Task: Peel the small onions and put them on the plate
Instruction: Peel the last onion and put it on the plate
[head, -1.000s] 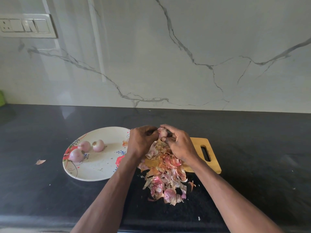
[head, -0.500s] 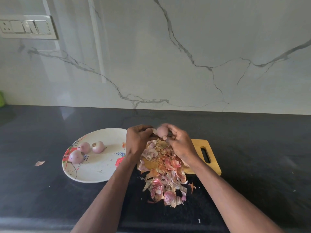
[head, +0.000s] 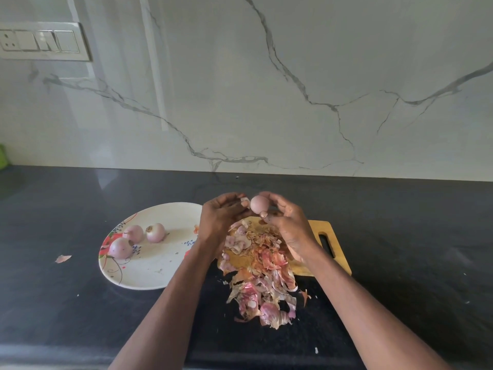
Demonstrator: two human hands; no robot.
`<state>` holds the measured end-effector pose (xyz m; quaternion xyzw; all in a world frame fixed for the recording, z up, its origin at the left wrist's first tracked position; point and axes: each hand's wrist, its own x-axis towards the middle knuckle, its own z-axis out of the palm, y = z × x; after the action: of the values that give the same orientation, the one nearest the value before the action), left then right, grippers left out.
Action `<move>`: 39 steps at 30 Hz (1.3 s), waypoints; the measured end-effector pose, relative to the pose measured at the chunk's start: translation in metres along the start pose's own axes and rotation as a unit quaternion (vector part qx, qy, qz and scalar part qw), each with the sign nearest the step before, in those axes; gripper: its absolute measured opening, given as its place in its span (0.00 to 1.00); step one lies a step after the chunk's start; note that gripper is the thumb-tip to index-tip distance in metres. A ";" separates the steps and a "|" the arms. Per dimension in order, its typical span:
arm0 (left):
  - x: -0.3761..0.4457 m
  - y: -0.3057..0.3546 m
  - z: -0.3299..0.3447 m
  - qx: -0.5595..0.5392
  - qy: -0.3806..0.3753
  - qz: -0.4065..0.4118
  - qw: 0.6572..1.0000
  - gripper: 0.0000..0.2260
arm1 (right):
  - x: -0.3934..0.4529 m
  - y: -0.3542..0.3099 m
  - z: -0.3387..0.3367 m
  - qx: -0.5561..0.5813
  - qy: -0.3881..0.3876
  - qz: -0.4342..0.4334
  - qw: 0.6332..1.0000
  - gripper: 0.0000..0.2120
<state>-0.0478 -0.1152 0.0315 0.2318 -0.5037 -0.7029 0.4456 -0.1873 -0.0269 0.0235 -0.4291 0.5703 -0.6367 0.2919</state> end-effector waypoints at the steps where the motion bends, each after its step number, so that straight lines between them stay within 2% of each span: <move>1: 0.000 0.000 -0.001 -0.006 0.005 -0.009 1.000 0.09 | -0.001 -0.001 0.000 -0.006 -0.003 0.003 1.000 0.24; 3: 0.001 0.000 -0.001 0.008 0.011 -0.017 1.000 0.10 | -0.001 -0.001 -0.001 -0.021 -0.001 0.011 1.000 0.24; 6: 0.002 -0.003 0.000 0.060 0.018 -0.008 0.998 0.06 | -0.001 0.000 0.001 -0.043 0.007 0.018 0.999 0.24; 11: 0.000 -0.008 0.002 0.201 -0.016 0.028 0.979 0.03 | -0.003 0.001 0.005 -0.110 0.031 0.002 0.993 0.15; 17: -0.001 -0.006 0.000 0.228 -0.022 0.052 0.972 0.04 | -0.002 -0.002 0.003 -0.075 0.036 0.017 0.996 0.11; 22: -0.001 -0.009 0.000 0.266 0.009 0.084 0.960 0.03 | 0.001 0.007 0.008 -0.122 0.036 0.006 0.992 0.10; 24: 0.000 -0.009 -0.001 0.280 0.026 0.094 0.955 0.02 | 0.001 0.006 0.010 -0.093 0.035 0.019 0.995 0.11; 27: 0.002 -0.009 -0.003 0.285 0.055 0.091 0.953 0.02 | 0.003 0.005 0.012 0.018 0.020 0.050 0.998 0.14; 30: 0.007 -0.013 -0.006 0.373 0.096 0.091 0.919 0.07 | 0.002 0.000 0.012 0.144 0.004 0.075 0.987 0.11; 32: 0.007 -0.014 -0.008 0.423 0.115 0.104 0.893 0.09 | 0.000 -0.002 0.012 0.180 0.004 0.075 0.981 0.11; 34: 0.005 -0.014 -0.007 0.474 0.117 0.124 0.864 0.07 | 0.000 -0.003 0.010 0.168 0.011 0.077 0.983 0.12; 36: 0.003 -0.015 -0.006 0.514 0.110 0.142 0.839 0.11 | 0.000 -0.001 0.009 0.113 0.029 0.076 0.990 0.13; 39: 0.005 -0.012 -0.007 0.524 0.066 0.183 0.829 0.08 | 0.002 0.003 0.008 0.009 0.054 0.051 0.997 0.13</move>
<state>-0.0494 -0.1219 0.0179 0.3802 -0.7988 -0.2224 0.4098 -0.1811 -0.0329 0.0207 -0.3622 0.6008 -0.6480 0.2966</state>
